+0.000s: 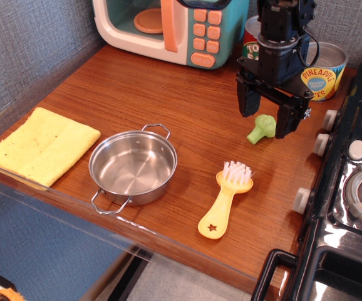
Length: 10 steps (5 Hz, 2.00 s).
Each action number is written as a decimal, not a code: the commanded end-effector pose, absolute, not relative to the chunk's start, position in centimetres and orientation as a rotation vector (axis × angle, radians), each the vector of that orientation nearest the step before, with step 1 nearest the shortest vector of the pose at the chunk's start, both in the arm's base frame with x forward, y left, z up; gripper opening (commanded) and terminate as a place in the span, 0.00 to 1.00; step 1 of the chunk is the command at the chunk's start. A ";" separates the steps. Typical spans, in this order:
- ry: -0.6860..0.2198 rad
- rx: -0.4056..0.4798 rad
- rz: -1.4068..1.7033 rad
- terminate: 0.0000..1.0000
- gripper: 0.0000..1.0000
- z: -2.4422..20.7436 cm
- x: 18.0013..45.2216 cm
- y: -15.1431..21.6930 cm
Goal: Move broccoli below microwave
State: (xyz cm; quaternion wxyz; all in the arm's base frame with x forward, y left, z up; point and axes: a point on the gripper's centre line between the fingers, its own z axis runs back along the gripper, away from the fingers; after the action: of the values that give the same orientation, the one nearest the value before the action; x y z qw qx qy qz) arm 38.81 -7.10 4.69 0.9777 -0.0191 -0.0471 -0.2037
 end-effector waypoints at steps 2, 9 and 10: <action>-0.047 0.062 -0.371 0.00 1.00 2.6 40.6 -5.9; -0.205 0.093 0.078 0.00 0.00 9.6 39.8 12.2; -0.210 0.087 0.081 0.00 0.00 8.0 38.7 17.2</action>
State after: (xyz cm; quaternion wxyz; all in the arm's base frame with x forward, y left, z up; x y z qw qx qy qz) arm 39.02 17.35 5.53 0.9960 0.0296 -0.0756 0.0378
